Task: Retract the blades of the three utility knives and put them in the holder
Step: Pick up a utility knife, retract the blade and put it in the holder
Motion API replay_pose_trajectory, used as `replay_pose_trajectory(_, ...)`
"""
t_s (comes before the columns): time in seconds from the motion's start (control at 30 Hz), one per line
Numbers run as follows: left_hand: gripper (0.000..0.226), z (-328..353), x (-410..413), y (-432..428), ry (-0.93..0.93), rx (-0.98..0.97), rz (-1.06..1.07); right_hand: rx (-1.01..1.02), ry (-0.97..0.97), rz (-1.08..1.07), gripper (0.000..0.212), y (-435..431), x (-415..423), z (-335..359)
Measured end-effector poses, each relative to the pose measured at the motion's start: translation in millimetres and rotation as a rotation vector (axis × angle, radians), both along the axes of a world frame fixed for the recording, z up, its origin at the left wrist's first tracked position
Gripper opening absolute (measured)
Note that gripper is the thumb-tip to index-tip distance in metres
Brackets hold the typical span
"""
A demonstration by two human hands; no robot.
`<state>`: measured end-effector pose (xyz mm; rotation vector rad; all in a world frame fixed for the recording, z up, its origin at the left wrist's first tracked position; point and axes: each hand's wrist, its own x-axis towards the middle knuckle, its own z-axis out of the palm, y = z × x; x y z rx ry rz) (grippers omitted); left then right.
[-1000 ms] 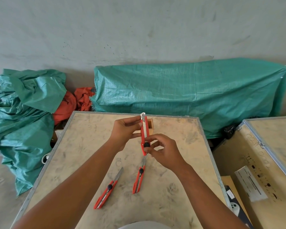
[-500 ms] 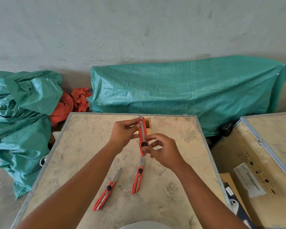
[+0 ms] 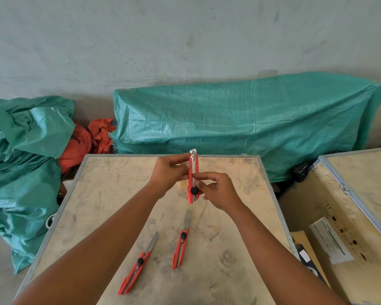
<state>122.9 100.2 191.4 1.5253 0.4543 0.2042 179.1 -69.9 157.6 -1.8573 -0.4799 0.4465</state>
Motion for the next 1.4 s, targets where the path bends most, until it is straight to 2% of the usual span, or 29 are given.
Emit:
replay_pose_trajectory(0.23,0.030,-26,30,14,0.069,-0.033,0.065,0.024,-0.038,-0.051,0.021,22,51,-15)
replay_pose_trajectory(0.37,0.032,-55,53,26,0.163,0.034,0.079,0.011,-0.095,-0.085,0.022,41,80,-36)
replay_pose_trajectory(0.43,0.037,-67,66,33,0.201,0.166,0.055,-0.003,-0.128,-0.103,0.022,54,95,-47)
replay_pose_trajectory(0.53,0.059,-88,87,50,0.298,0.499,-0.027,-0.033,-0.178,-0.141,0.018,74,113,-64)
replay_pose_trajectory(0.6,0.077,-102,99,60,0.348,0.557,-0.144,-0.048,-0.183,-0.162,0.017,84,124,-80)
replay_pose_trajectory(0.7,0.093,-121,110,69,0.452,0.560,-0.284,-0.086,-0.194,-0.168,0.018,92,133,-105)
replay_pose_trajectory(0.8,0.093,-139,116,73,0.514,0.592,-0.375,-0.202,-0.266,-0.147,0.017,94,137,-126)
replay_pose_trajectory(0.9,0.092,-149,119,77,0.517,0.493,-0.356,-0.266,-0.278,-0.164,0.015,94,138,-142)
replay_pose_trajectory(1.03,0.093,-154,118,82,0.491,0.407,-0.332,-0.200,-0.303,-0.216,0.016,96,133,-150)
replay_pose_trajectory(1.4,0.093,-154,115,75,0.488,0.379,-0.282,-0.114,-0.240,-0.279,0.018,89,123,-151)
